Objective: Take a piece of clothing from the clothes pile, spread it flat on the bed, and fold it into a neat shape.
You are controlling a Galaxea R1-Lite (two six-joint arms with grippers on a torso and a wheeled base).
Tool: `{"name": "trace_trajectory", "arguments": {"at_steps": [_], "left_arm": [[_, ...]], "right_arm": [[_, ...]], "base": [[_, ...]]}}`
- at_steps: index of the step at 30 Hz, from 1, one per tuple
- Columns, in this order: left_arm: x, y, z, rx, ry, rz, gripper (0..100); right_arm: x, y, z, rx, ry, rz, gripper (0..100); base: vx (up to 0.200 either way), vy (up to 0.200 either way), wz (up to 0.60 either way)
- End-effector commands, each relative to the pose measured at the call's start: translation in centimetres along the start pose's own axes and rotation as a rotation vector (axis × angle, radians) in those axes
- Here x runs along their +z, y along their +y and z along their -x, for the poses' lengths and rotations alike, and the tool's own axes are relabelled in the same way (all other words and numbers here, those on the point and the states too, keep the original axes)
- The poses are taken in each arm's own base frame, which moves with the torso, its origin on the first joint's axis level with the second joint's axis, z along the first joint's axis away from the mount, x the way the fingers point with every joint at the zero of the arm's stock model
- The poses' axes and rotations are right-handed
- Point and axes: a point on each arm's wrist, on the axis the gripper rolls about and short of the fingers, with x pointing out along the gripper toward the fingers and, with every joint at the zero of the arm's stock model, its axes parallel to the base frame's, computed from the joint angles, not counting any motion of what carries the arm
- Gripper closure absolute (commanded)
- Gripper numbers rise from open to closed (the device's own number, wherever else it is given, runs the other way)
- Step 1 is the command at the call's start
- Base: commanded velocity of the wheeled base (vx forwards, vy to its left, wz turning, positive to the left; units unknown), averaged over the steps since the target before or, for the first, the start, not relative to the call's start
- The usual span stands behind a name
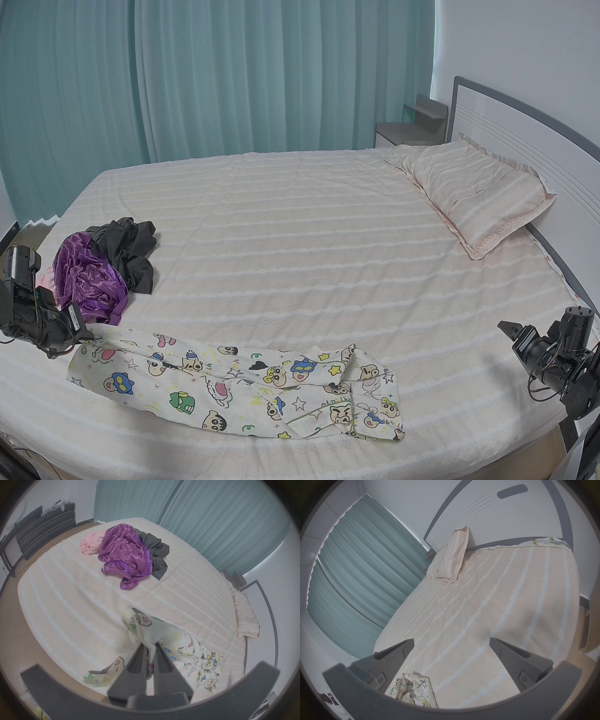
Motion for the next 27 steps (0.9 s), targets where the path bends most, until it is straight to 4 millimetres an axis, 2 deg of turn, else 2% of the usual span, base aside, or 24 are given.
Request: {"name": "trace_trajectory", "arguments": {"at_steps": [1,5,6,7,9,12,13,14,19,23,27], "left_arm": [[-3.1,-6.3,0.3,-0.031,0.039,-0.141,100],[-6.2,-11.8,0.5,-0.093,0.044,-0.185,100],[-6.4,-12.2,0.5,-0.098,0.044,-0.190,100],[-7.8,-14.5,0.5,-0.126,0.049,-0.231,100],[-9.4,-17.4,0.3,-0.155,0.054,-0.273,100],[-11.3,-20.5,-0.5,-0.179,0.065,-0.298,100],[-11.6,-21.0,-0.6,-0.184,0.066,-0.302,100],[-12.7,-22.3,-1.2,-0.193,0.080,-0.327,100],[-14.7,-26.1,-1.8,-0.258,0.088,-0.357,100],[-14.3,-27.9,-0.7,-0.337,0.082,-0.344,100],[-14.4,-28.8,-0.7,-0.378,0.110,-0.347,100]], "right_arm": [[-0.2,-0.2,0.3,-0.011,0.012,-0.001,0],[-0.2,-0.2,0.3,-0.011,0.012,-0.002,0],[-0.2,-0.2,0.3,-0.011,0.012,-0.002,0],[-0.2,-0.2,0.3,-0.011,0.012,-0.005,0],[-0.2,-0.2,0.3,-0.011,0.012,-0.005,0],[-0.3,-0.2,0.3,-0.010,0.013,-0.005,0],[-0.3,-0.2,0.3,-0.012,0.013,-0.005,0],[-0.3,-0.2,0.3,-0.012,0.013,-0.005,0],[-0.3,-0.2,0.3,-0.012,0.013,-0.005,0],[-0.3,-0.2,0.3,-0.012,0.013,-0.005,0],[-0.3,-0.2,0.3,-0.012,0.013,-0.003,0]], "base": [[0.000,0.000,0.00],[0.000,0.000,0.00],[0.000,0.000,0.00],[0.000,0.000,0.00],[0.000,0.000,0.00],[0.000,0.000,0.00],[0.000,0.000,0.00],[0.000,0.000,0.00],[0.000,0.000,0.00],[0.000,0.000,0.00],[0.000,0.000,0.00]]}}
